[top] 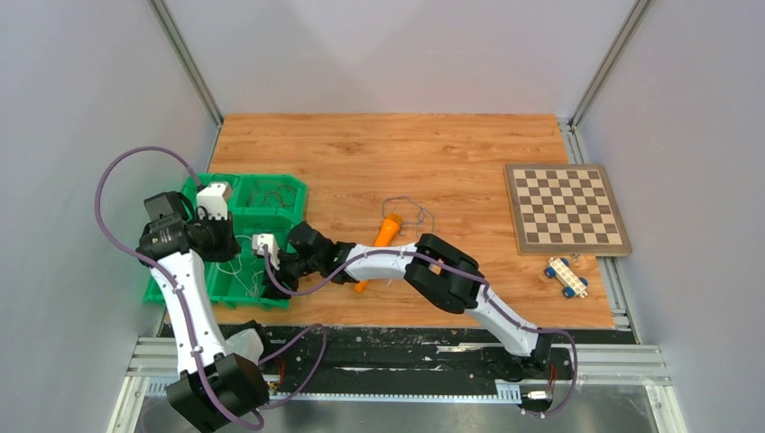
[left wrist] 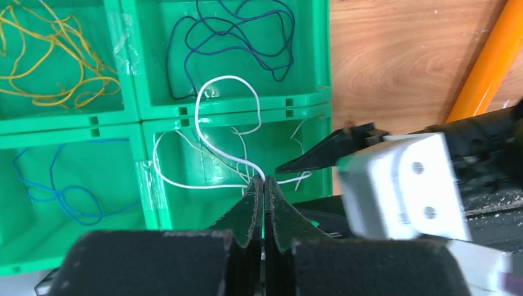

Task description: Untangle the cables

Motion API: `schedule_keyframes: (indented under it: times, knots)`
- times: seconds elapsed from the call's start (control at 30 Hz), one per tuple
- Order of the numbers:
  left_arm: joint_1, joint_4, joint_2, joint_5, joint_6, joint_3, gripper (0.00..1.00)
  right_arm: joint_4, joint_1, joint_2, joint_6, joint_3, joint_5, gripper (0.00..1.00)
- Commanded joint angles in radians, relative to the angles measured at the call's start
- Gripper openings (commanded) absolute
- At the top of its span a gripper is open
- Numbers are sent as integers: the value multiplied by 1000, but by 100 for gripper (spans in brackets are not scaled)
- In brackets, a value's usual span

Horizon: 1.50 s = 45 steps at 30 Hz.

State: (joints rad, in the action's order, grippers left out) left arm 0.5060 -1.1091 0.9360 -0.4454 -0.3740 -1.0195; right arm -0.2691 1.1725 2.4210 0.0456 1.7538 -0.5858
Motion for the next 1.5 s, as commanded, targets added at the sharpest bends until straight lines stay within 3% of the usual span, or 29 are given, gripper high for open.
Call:
schedule_keyframes:
  times: [0.0, 0.2, 0.37, 0.63, 0.83, 0.9, 0.93, 0.97, 1.0, 1.07, 1.13, 1.47]
  knots:
    - [11, 22, 44, -47, -73, 13, 0, -35, -40, -164, -16, -67, -41, 47]
    - [11, 17, 108, 26, -192, 75, 0, 9, -68, -304, -11, -172, -62, 67]
    - [10, 72, 125, 62, -228, 162, 0, 84, -94, -398, 12, -238, -93, 77]
    - [9, 143, 211, 111, -251, 243, 0, 324, -288, -565, 87, -363, -125, 79]
    - [9, 40, 167, 109, -297, 165, 0, 497, -462, -651, 209, -457, -43, 79]
    - [9, -5, 111, 114, -339, 139, 12, 543, -513, -664, 242, -469, 6, 79]
    - [9, -42, 99, 111, -372, 127, 29, 572, -546, -665, 254, -470, 36, 80]
    - [9, -64, 79, 105, -385, 94, 40, 593, -571, -664, 262, -467, 74, 80]
    - [9, -103, 71, 90, -402, 51, 63, 611, -590, -660, 267, -462, 101, 81]
    - [9, -154, 54, 62, -411, -19, 84, 636, -627, -648, 270, -451, 155, 81]
    - [9, -181, 52, 40, -403, -88, 96, 661, -649, -627, 270, -430, 210, 81]
    - [-10, -180, 132, -59, -300, -323, 100, 718, -659, -443, 281, -298, 441, 84]
